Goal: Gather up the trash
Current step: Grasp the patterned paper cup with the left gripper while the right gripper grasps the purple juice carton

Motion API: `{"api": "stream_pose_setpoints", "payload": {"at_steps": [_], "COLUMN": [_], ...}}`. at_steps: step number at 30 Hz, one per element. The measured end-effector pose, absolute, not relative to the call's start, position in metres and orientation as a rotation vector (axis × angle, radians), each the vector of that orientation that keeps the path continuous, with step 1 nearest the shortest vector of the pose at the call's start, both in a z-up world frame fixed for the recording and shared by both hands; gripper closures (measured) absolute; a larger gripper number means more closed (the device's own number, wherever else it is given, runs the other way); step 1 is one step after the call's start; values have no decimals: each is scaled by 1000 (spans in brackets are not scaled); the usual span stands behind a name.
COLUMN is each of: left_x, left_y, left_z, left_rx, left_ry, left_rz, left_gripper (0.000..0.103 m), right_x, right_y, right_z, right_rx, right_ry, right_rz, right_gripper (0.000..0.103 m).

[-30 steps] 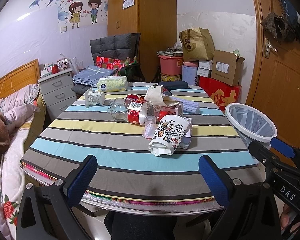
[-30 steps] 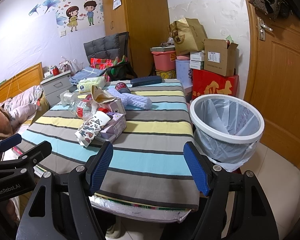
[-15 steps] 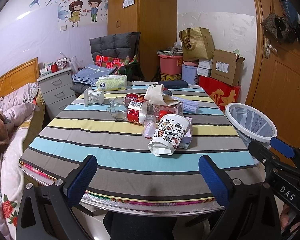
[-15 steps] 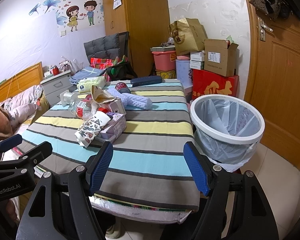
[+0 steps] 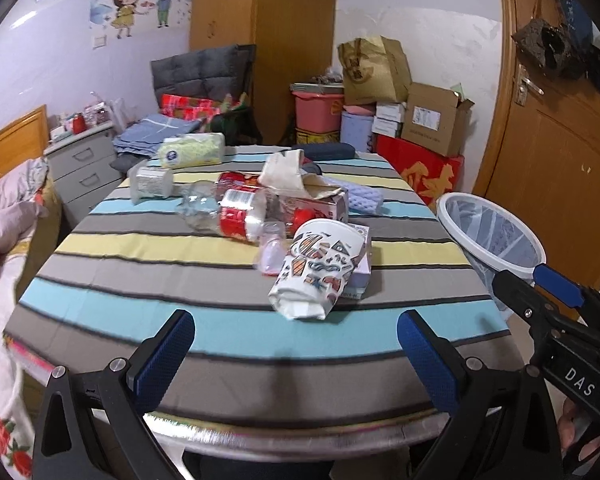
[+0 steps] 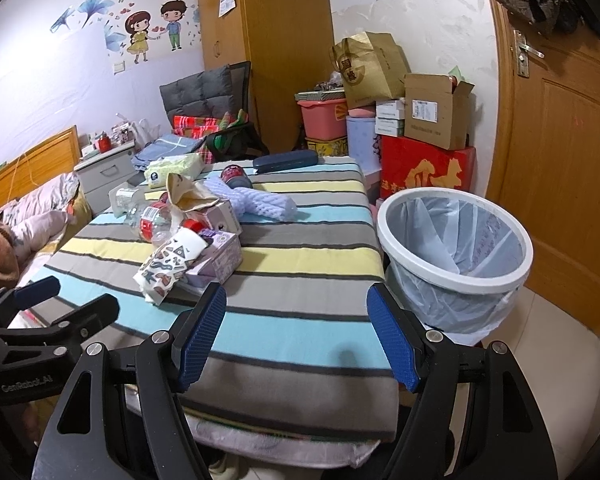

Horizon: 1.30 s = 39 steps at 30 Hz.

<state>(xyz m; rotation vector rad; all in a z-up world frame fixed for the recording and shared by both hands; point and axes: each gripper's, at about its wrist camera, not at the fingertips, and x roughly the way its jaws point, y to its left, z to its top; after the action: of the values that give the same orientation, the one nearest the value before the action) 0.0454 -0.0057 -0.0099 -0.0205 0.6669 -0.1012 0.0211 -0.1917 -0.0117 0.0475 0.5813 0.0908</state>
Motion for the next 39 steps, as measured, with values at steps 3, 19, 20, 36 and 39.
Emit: {"api": "stream_pose_setpoints", "payload": {"at_steps": [3, 19, 20, 36, 39], "left_x": [63, 138, 140, 130, 127], "left_y": [-7, 9, 11, 60, 72], "left_z": [-15, -48, -49, -51, -52], "left_rx": [-5, -59, -80, -184, -188], "left_ry": [682, 818, 830, 833, 835], "left_rz": [-97, -255, -279, -194, -146], "left_gripper": [1, 26, 32, 47, 47], "right_x": [28, 58, 60, 89, 94], "right_y": [-193, -185, -184, -158, -151], "right_z": [-13, -14, -13, -25, -26], "right_rx": [53, 37, 36, 35, 54], "right_ry": [590, 622, 624, 701, 719], "right_rz": [90, 82, 83, 132, 162], "right_gripper": [29, 29, 29, 29, 29]}}
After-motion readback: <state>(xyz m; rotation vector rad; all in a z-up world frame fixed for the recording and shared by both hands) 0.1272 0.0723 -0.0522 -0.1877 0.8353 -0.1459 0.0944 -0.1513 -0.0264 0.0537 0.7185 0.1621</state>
